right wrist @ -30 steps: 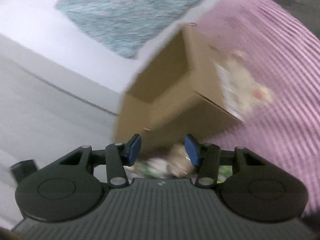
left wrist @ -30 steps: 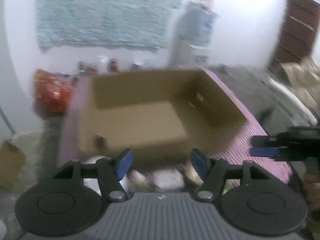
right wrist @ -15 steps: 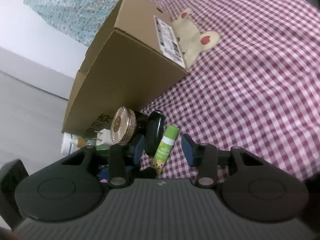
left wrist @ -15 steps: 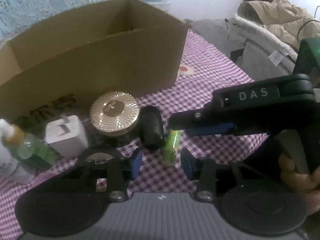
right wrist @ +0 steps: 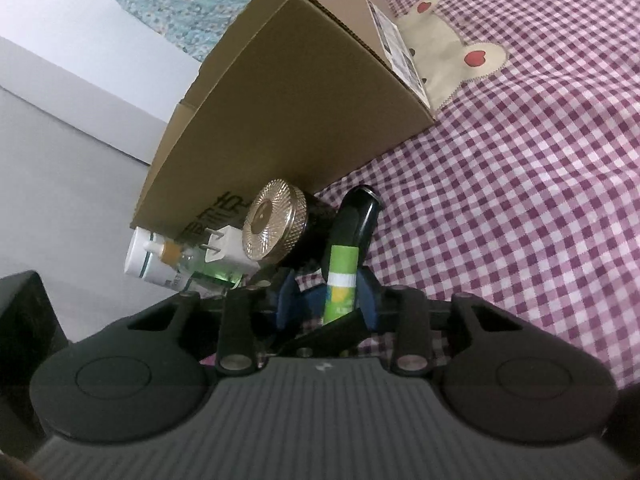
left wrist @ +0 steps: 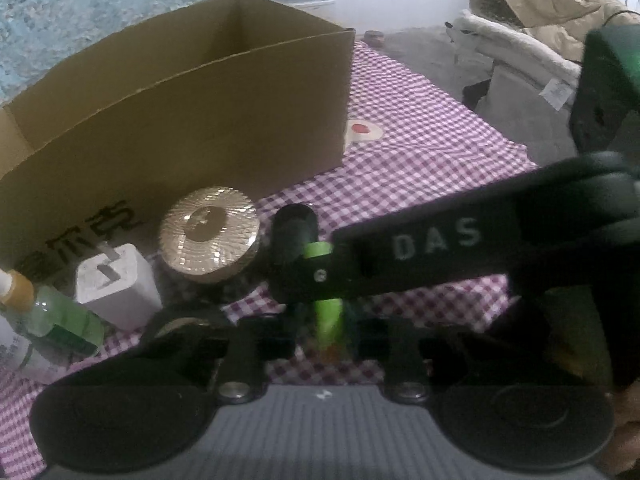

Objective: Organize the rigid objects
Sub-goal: 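Grasp the green glue stick with the right gripper, then lower the glue stick into the cardboard box and open the right gripper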

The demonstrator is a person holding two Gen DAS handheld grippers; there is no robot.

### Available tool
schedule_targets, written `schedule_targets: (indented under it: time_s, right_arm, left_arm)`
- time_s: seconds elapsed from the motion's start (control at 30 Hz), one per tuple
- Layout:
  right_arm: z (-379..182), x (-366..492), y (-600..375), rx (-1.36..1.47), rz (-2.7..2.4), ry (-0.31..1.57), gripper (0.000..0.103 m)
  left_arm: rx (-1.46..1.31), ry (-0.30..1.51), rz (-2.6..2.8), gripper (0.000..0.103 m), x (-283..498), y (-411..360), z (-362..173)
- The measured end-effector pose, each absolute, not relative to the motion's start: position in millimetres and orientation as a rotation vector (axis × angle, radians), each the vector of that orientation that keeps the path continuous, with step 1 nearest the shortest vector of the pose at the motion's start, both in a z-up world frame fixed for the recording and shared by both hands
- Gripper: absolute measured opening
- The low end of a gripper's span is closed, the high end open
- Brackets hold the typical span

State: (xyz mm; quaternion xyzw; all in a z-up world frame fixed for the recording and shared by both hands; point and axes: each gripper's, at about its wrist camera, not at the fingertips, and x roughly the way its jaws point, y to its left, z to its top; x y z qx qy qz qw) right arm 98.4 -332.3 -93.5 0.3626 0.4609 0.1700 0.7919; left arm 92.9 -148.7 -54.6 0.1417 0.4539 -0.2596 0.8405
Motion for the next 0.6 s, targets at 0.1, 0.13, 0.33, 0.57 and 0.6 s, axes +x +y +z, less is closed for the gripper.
schedule_targets:
  time_s: [0.1, 0.13, 0.33, 0.57, 0.6]
  right_arm:
    - [-97, 99, -333, 0.794, 0.364, 0.989, 0.028]
    - [-98, 98, -333, 0.796, 0.363, 0.988, 0.026]
    - [-94, 87, -337, 0.818, 0.370, 0.970, 0.025]
    - [-50, 65, -334, 0.750, 0.391, 0.887, 0.023]
    - [-48, 66, -333, 0.745, 0.391, 0.881, 0.023]
  left_arm:
    - [0.306, 0.952, -0.552, 0.018, 90, -150, -54]
    - [0.309, 0.948, -0.553, 0.018, 89, -149, -54]
    - [0.316, 0.920, -0.569, 0.016, 76, -148, -47]
    - [0.302, 0.836, -0.579, 0.016, 59, -141, -20]
    - [0.299, 0.829, -0.577, 0.016, 59, -140, -18]
